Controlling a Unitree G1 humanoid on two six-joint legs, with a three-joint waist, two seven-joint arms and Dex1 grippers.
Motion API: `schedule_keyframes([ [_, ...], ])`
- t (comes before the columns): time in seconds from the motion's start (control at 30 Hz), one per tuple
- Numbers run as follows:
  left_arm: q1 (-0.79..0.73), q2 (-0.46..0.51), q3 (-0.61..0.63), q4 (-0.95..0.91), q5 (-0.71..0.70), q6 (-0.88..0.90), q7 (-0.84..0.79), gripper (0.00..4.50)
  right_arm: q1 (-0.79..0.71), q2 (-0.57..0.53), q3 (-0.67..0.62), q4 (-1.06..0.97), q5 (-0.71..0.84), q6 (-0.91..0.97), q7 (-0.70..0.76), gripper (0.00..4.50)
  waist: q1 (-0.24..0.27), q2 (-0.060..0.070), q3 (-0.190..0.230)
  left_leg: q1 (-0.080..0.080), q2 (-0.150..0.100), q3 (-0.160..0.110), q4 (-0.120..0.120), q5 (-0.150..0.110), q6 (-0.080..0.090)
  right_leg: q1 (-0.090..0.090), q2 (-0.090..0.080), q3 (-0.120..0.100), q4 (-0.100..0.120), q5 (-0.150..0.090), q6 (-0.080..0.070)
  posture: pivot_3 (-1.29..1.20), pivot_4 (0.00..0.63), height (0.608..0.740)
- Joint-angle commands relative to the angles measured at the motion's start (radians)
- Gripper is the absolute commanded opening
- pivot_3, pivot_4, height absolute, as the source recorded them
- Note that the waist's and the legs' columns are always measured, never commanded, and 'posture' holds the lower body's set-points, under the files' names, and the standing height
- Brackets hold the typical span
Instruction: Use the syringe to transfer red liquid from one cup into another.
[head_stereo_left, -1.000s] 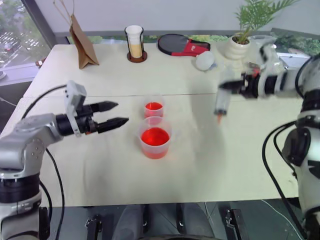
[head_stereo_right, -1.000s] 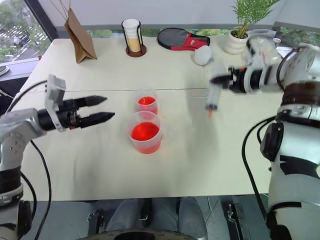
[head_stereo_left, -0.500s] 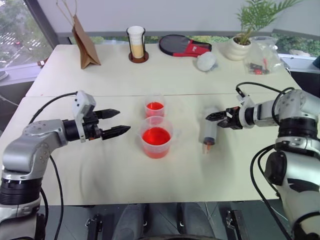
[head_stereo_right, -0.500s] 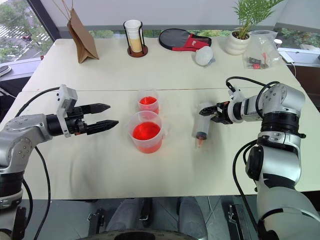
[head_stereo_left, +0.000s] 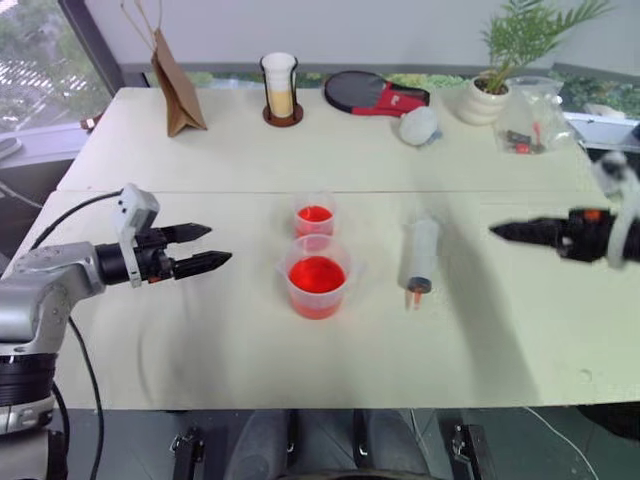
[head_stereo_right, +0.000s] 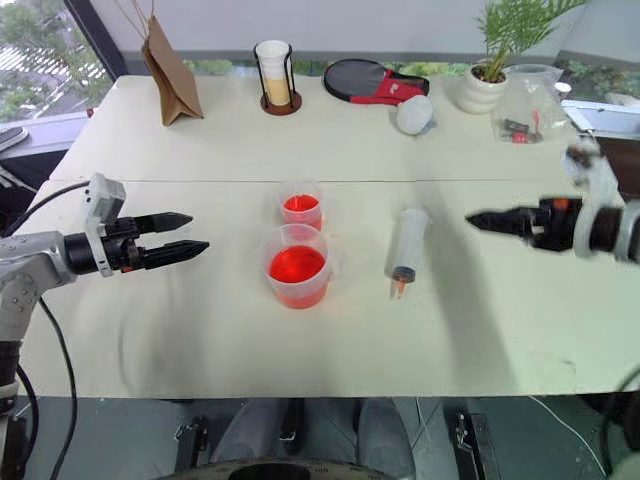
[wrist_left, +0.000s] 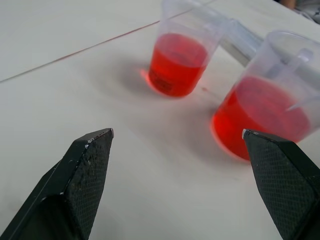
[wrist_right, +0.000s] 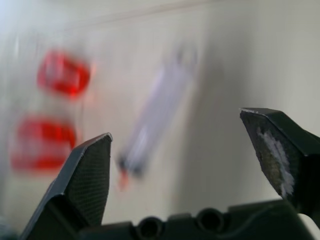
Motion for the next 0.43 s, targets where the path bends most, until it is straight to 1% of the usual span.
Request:
schedule_keyframes([
  [0.03,0.017,0.008,-0.003,0.02,0.017,-0.059,-0.043,4.3,0.13,0.054,-0.069,-0.032,-0.074,-0.27,0.062,4.47,-0.01,0.001,0.0,0.001,0.0,0.0,0.0,0.0,0.0,0.001,-0.001,0.001,-0.001,0.0,0.0,0.0,0.15,0.74],
  [0.1,0.049,0.012,-0.011,0.005,0.03,-0.08,-0.051,4.3,0.227,0.12,-0.12,-0.059,-0.099,-0.39,0.054,4.47,-0.015,0.002,0.001,0.007,0.0,0.001,0.001,0.0,0.0,0.007,-0.004,0.002,-0.001,0.0,0.0,0.0,0.15,0.74],
  [0.2,0.09,-0.007,0.005,0.004,0.043,-0.113,-0.025,4.3,0.295,0.206,-0.17,-0.079,-0.11,-0.492,0.017,4.47,-0.015,0.002,0.0,0.009,0.0,0.001,-0.001,0.0,-0.001,0.008,-0.006,0.003,-0.001,0.0,0.0,0.0,0.15,0.74],
  [0.3,0.123,-0.035,0.018,-0.004,0.054,-0.129,0.028,4.3,0.356,0.267,-0.173,-0.149,-0.114,-0.519,-0.028,4.47,-0.012,0.003,0.0,0.009,0.0,0.001,-0.002,-0.001,-0.001,0.006,-0.008,0.004,-0.001,0.0,-0.001,0.0,0.15,0.74],
  [0.43,0.136,-0.048,0.022,-0.03,0.033,-0.11,0.043,4.3,0.361,0.345,-0.17,-0.225,-0.081,-0.523,-0.093,4.47,-0.011,0.003,0.0,0.008,-0.001,0.0,-0.003,-0.001,-0.002,0.005,-0.009,0.004,-0.001,0.0,-0.001,0.0,0.15,0.74],
])
